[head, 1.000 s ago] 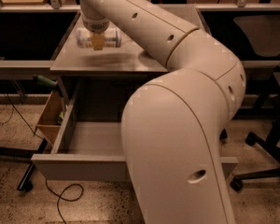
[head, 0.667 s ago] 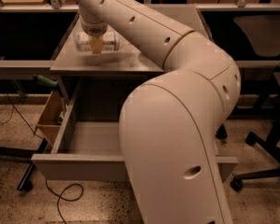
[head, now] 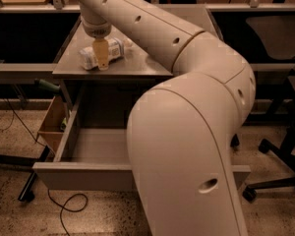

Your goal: Pick blue plastic bottle from top drawer and place on counter

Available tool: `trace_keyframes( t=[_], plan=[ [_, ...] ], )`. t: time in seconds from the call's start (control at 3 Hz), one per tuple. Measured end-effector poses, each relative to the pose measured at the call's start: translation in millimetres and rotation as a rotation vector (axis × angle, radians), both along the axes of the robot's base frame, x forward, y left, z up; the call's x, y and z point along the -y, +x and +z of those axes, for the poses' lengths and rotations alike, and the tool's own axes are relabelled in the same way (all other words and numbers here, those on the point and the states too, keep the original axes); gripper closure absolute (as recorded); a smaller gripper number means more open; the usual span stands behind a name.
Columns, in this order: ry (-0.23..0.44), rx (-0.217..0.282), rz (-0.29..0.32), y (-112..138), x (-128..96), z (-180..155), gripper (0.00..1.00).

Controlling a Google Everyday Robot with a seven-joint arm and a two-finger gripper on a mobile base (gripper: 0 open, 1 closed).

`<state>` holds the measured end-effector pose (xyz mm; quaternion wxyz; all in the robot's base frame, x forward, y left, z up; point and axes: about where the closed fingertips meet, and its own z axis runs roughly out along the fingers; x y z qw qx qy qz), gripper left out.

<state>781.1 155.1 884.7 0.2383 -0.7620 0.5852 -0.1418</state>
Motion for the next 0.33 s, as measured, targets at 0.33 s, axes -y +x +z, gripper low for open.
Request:
trace_keyframes(
  t=[0.33],
  plan=[
    [-0.001,0.003,0.001,-0.5,0.3,1.8,0.00]
  ],
)
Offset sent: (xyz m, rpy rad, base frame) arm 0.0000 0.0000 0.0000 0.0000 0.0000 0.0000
